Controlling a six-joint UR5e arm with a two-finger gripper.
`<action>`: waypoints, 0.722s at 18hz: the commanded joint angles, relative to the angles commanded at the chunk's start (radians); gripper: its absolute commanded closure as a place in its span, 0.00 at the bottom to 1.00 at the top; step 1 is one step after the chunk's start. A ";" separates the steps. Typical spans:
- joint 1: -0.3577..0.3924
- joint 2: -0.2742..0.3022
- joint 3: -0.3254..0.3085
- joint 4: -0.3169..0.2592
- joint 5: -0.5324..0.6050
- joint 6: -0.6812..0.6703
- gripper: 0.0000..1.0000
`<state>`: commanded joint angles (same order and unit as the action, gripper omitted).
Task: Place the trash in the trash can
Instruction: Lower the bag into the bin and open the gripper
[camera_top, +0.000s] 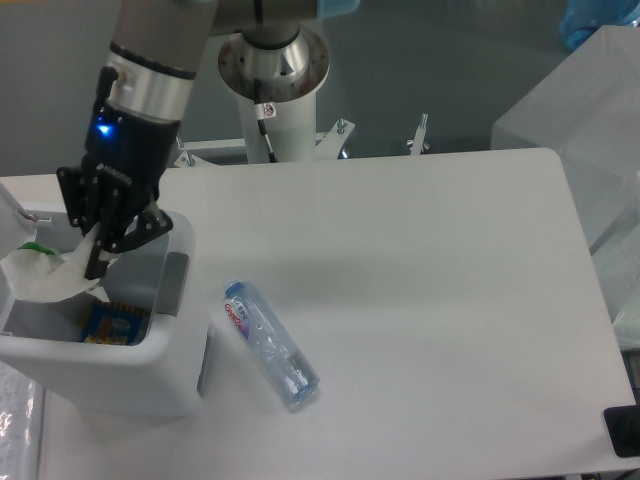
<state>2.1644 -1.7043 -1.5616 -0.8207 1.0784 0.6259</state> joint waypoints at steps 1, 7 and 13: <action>0.000 0.000 -0.003 0.000 0.000 -0.002 0.62; 0.002 0.002 0.003 0.002 -0.003 -0.008 0.25; 0.109 0.024 0.034 0.000 -0.002 -0.130 0.01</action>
<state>2.2731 -1.6798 -1.5279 -0.8207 1.0769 0.4957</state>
